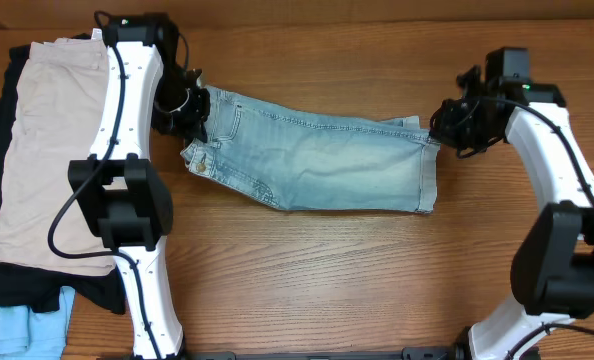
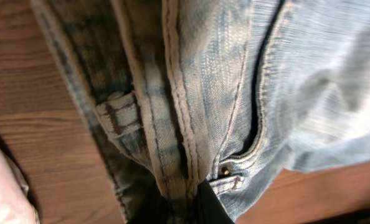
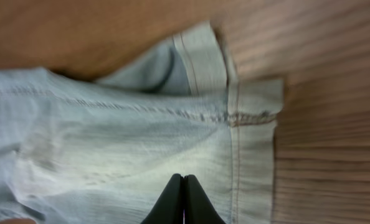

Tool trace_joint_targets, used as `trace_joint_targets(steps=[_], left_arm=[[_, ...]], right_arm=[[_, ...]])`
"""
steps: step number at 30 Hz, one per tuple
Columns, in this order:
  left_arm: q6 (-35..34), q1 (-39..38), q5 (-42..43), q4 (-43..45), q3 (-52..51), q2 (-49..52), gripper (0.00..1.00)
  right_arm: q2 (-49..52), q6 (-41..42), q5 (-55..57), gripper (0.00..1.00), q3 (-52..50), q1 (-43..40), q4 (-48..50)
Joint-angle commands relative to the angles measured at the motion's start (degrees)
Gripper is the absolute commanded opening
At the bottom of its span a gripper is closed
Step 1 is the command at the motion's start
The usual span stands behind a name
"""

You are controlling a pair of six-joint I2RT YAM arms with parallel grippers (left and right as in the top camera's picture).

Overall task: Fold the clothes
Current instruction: 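Fold the left end of the shorts rightward over the right gripper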

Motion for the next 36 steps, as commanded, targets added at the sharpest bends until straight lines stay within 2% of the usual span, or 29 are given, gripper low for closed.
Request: trace_joint_targets(steps=[1, 6, 17, 20, 26, 32, 36], left_arm=[[-0.87, -1.99, -0.02, -0.59, 5.11, -1.05, 0.04], [-1.75, -5.16, -0.87, -0.57, 7.5, -3.82, 0.04], [-5.35, -14.1, -0.52, -0.15, 9.29, -6.19, 0.04], [-6.01, -17.29, 4.39, 1.4, 10.34, -6.27, 0.04], [-6.75, -24.41, 4.22, 3.8, 14.27, -6.27, 0.04], [-12.28, -29.55, 5.4, 10.01, 14.99, -6.16, 0.04], [-13.35, -32.94, 6.47, 14.23, 14.99, -6.16, 0.04]], right_arm=[[0.81, -1.62, -3.8, 0.04, -2.19, 0.28, 0.5], [0.83, -1.49, -3.69, 0.04, -7.41, 0.26, 2.36], [1.18, 4.33, 1.55, 0.04, -20.94, 0.15, 14.69], [1.86, 4.7, 1.9, 0.04, -21.79, 0.15, 15.43], [3.67, 5.81, 1.84, 0.04, -21.81, 0.15, 15.26], [3.67, 5.79, 0.81, 0.04, -21.84, 0.15, 15.04], [3.67, 5.79, 0.79, 0.04, -21.84, 0.15, 14.49]])
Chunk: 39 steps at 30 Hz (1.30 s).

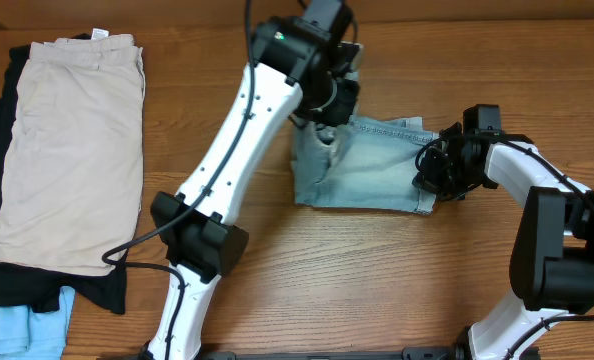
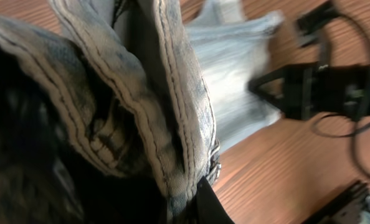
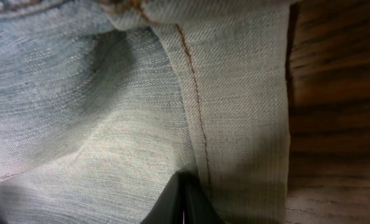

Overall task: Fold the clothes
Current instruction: 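Fold the left end of the shorts rightward over the right gripper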

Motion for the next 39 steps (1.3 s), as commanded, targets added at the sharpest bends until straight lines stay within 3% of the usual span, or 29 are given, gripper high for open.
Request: trace_joint_targets(steps=[1, 10, 15, 23, 30, 31, 33, 35, 36, 39], left_arm=[[-2.73, -3.13, 3.15, 3.5, 2.01, -2.36, 0.04], [-3.61, -9.05, -1.62, 9.81, -2.14, -2.23, 0.04], [-4.02, -10.01, -2.8, 11.96, -6.21, -1.6, 0.04], [-4.09, -10.51, -2.54, 14.6, -8.39, 0.31, 0.04], [-4.85, -11.96, -2.51, 16.5, -8.44, 0.35, 0.04], [-4.87, -12.41, -2.45, 16.57, -8.46, 0.37, 0.08], [-4.85, -13.42, -2.34, 16.59, -8.55, 0.37, 0.25], [-4.81, -14.6, -2.36, 16.85, -8.57, 0.39, 0.64], [-4.81, -15.28, -2.36, 17.22, -8.57, 0.46, 0.77], [-3.02, -16.87, -2.43, 18.6, -8.57, 0.44, 1.0]], right_arm=[[2.6, 0.33, 2.29, 0.04, -1.53, 0.15, -0.39], [2.16, 0.5, -4.33, 0.04, -1.25, 0.15, 0.5], [-3.76, 0.74, -9.66, 0.04, 1.9, 0.02, -0.92], [-19.34, 4.0, -10.36, 0.04, 16.59, -4.81, -9.4], [-26.56, 5.07, -10.36, 0.08, 26.56, -13.38, -12.5], [-27.1, 5.07, -10.36, 0.09, 26.95, -14.56, -12.94], [-27.61, 5.22, -10.36, 0.09, 26.93, -16.28, -13.75], [-27.58, 5.2, -10.34, 0.09, 26.88, -17.66, -15.08], [-27.56, 5.18, -10.32, 0.09, 26.8, -18.12, -15.56], [-27.54, 4.96, -8.48, 0.09, 26.77, -18.71, -17.55]])
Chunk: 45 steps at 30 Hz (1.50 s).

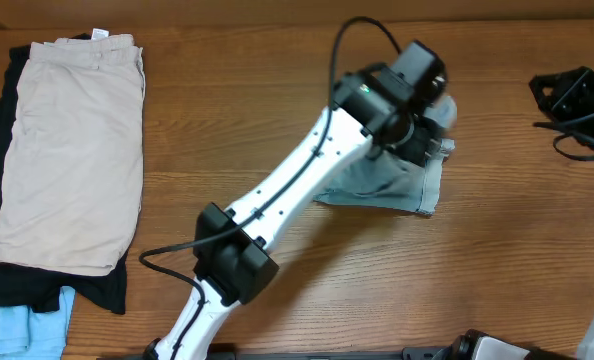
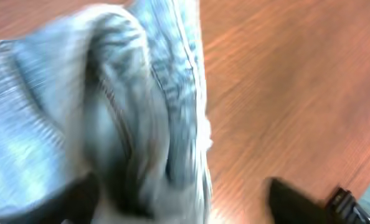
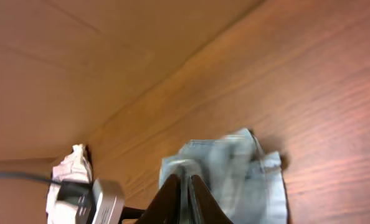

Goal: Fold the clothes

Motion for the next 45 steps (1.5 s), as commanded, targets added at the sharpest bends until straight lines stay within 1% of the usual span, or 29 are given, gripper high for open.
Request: trace_joint_targets(steps=[1, 3, 5, 6, 8, 11, 14, 17, 20, 22, 24, 27, 30, 33, 37, 40, 42, 43, 45], left_arm=[[1.31, -1.84, 0.42, 1.2, -0.07, 0.37, 1.0], [0.83, -1.38, 0.42, 1.51, 0.2, -0.13, 1.0], [-0.81, 0.13, 0.44, 1.07, 1.51, -0.57, 1.0], [-1.57, 1.01, 0.46, 0.76, 2.29, -0.79, 1.0], [-3.17, 3.34, 0.52, -0.46, 4.46, -1.29, 1.0], [-3.13, 6.82, 0.74, -4.24, 7.48, -1.36, 1.0], [-3.08, 8.55, 0.9, -7.96, 7.17, -1.25, 1.0], [-0.94, 8.5, 0.81, -9.44, 3.91, -1.14, 1.0], [3.06, 7.23, -0.81, -8.5, -1.66, -0.52, 1.0], [4.5, 6.49, -1.81, -6.73, -5.57, -0.44, 1.0], [5.73, 5.81, -1.68, -4.17, -9.35, -0.44, 1.0], [9.4, 5.09, -1.73, -0.5, -14.38, -0.44, 1.0], [12.24, 4.66, -1.9, 0.98, -18.12, -0.44, 1.0], [12.28, 4.63, -4.92, 1.09, -21.24, -0.44, 1.0], [11.61, 5.05, -6.16, 2.38, -24.96, -0.42, 1.0], [10.43, 5.51, -6.25, 1.62, -25.27, -0.42, 1.0], [8.33, 5.84, -4.76, 1.01, -23.69, -0.46, 1.0], [8.33, 5.92, -3.96, 0.0, -21.86, -0.46, 1.0], [8.22, 5.88, -4.68, -4.92, -14.27, -0.46, 1.0]], right_arm=[[0.09, 0.0, 2.51, 0.09, -0.02, -0.52, -1.46], [0.44, -0.42, 5.99, 0.1, -0.07, -0.24, -4.24], [1.09, -1.99, 6.69, 0.11, -0.37, 0.39, -6.36], [1.77, -3.1, 7.1, 0.13, -0.44, 0.9, -7.65], [3.48, -4.39, 8.0, 0.2, -0.44, 2.12, -10.1], [7.21, -7.02, 8.44, 0.31, -0.46, 4.22, -13.22], [10.67, -8.02, 8.9, 0.42, -0.46, 5.6, -14.05], [12.72, -8.92, 9.01, 0.5, -0.46, 5.6, -12.63], [13.2, -11.02, 9.05, 0.72, -0.46, 5.03, -10.38], [13.18, -10.97, 8.98, 0.76, -0.46, 4.72, -9.66], [13.2, -10.99, 9.01, 0.78, -0.46, 4.68, -9.68], [13.2, -11.02, 9.03, 0.78, -0.46, 4.94, -10.19], [13.2, -11.04, 9.05, 0.78, -0.46, 4.96, -11.32], [13.2, -11.04, 9.05, 0.78, -0.46, 4.96, -12.52], [13.25, -11.02, 9.05, 0.79, -1.4, 4.96, -13.84], [13.25, -11.02, 9.07, 0.79, -3.93, 5.25, -13.49], [13.27, -11.02, 9.14, 0.79, -6.88, 5.84, -12.02], [13.27, -10.99, 9.51, 0.79, -8.79, 6.32, -10.75], [13.29, -10.97, 10.54, 0.79, -14.23, 7.85, -6.95]])
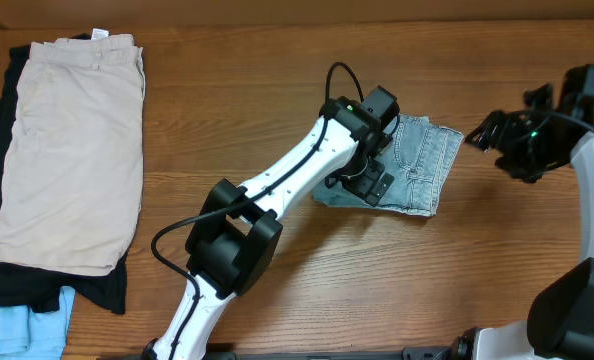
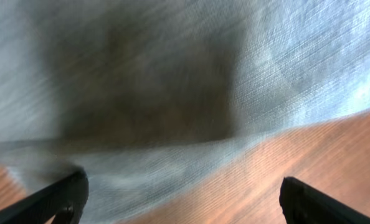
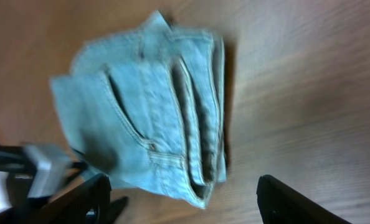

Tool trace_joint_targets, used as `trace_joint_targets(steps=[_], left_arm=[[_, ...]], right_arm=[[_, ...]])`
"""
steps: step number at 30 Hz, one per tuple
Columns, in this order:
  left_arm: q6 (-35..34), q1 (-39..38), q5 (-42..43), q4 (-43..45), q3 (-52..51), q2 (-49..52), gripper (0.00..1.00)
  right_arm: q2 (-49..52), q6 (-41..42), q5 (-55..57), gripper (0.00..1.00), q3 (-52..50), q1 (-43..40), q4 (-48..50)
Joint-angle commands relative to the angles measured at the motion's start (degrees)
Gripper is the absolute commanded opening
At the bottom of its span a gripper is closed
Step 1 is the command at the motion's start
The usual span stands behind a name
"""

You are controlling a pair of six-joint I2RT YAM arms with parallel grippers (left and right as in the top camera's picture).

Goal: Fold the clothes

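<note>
The light-blue denim shorts (image 1: 417, 170) lie folded in half right of the table's middle, waistband and pocket up (image 3: 154, 130). My left gripper (image 1: 362, 180) hovers open over their left edge; its view shows blurred denim (image 2: 172, 81) close below, wide-spread fingers (image 2: 54, 202) at the lower corners. My right gripper (image 1: 497, 135) is open, off to the right of the shorts, with nothing between its fingers (image 3: 297, 202).
A pair of beige shorts (image 1: 72, 150) lies flat at the far left on top of dark clothing. A light-blue garment (image 1: 22, 325) sits at the lower left corner. Bare wood table (image 1: 377, 290) surrounds the denim.
My left gripper let go of the denim and now stands open above its left edge. My right gripper, shut then at the far right, has opened and come closer to the shorts.
First the denim shorts lay spread out, my left gripper shut on the waistband end and my right shut at the leg hem. Then the left held the waistband over the middle. Later it was over the hem end, right withdrawn. Now the shorts lie folded, both grippers open.
</note>
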Motion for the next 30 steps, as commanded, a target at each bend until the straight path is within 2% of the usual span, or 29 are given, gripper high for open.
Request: trace_joint_targets(steps=[1, 5, 9, 12, 19, 22, 25, 28, 30], left_arm=[[-1.51, 0.68, -0.59, -5.44, 11.96, -0.37, 1.0], [-5.51, 1.75, -2.34, -11.23, 25.68, -0.37, 1.0], [-8.41, 4.2, -2.34, -14.8, 35.93, -0.37, 1.0], [-8.61, 6.01, -2.56, -16.59, 39.12, -0.37, 1.0], [-8.57, 8.96, -5.27, -21.49, 39.06, -0.37, 1.0], [-8.96, 9.27, -11.41, -23.74, 39.01, -0.37, 1.0], [-10.19, 9.29, -13.38, -25.0, 39.01, -0.37, 1.0], [-10.43, 9.31, -13.4, -25.73, 39.01, -0.37, 1.0], [-11.34, 9.31, -13.42, -25.94, 39.01, -0.37, 1.0]], right_arm=[[-0.68, -0.44, 1.22, 0.8, -7.43, 2.58, 4.5], [-0.68, -0.48, 1.31, 0.85, -13.66, 5.88, 11.08], [-0.66, 1.49, 6.6, 0.91, -19.15, 9.94, 18.36], [-0.57, 4.09, 9.2, 0.92, -22.73, 12.15, 23.37], [2.91, 5.86, 9.31, 0.92, -26.51, 15.21, 31.36], [6.29, 6.1, 9.14, 0.84, -26.51, 18.23, 35.36], [8.59, 6.1, 9.16, 0.69, -26.51, 20.41, 37.57], [10.62, 6.16, 9.18, 0.46, -26.51, 21.84, 39.52], [11.61, 7.32, 9.2, 0.21, -26.51, 22.01, 40.68]])
